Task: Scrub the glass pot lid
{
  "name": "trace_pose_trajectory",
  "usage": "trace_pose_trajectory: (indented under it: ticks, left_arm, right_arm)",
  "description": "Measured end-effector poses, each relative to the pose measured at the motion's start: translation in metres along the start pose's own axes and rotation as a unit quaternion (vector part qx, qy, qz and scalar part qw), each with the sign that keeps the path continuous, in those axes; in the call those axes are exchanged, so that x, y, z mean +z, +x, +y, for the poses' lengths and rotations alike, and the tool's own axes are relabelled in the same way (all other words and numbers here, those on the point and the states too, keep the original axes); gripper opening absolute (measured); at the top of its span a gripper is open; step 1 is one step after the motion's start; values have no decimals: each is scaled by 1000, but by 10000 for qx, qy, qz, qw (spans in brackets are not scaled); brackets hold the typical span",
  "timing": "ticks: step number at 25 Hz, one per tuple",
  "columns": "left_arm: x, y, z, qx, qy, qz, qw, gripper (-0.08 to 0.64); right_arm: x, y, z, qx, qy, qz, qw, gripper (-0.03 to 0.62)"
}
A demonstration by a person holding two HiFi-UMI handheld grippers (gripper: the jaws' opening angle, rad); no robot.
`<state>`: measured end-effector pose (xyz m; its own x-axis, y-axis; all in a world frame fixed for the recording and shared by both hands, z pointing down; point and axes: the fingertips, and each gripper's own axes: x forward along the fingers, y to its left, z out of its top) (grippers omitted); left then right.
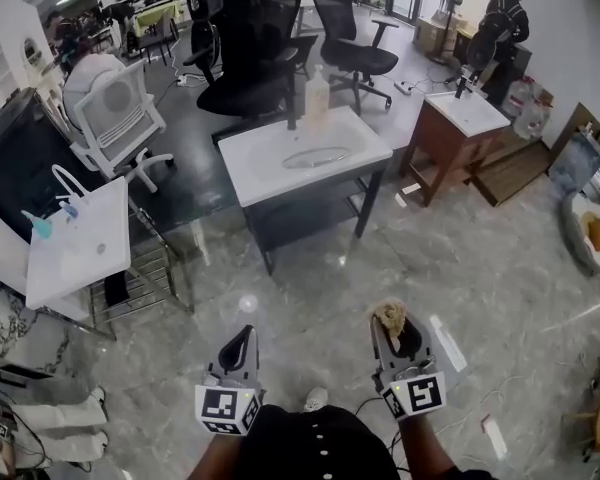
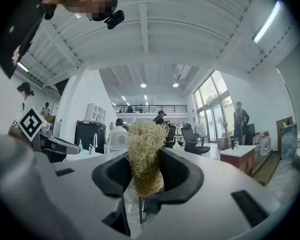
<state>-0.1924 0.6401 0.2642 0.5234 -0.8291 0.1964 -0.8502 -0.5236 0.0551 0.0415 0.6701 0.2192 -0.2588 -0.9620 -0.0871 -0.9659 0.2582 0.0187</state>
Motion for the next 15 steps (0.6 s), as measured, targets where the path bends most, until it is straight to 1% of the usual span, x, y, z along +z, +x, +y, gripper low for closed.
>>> trace_pose_trajectory:
  ticks: [5, 11, 15]
  left_arm:
    - [-3, 13, -3, 64, -45, 122, 9999, 26]
    - [-6, 36, -1, 66, -36, 144, 9999, 26]
    - [-5, 57, 1, 6, -90, 83, 9999, 26]
  right_arm:
    - [-2, 9, -14, 40, 62, 48, 10000, 150]
    - [-10, 22, -40, -114, 125, 45, 9998, 150]
    - [-14, 33, -54, -174, 102, 32, 9998, 152]
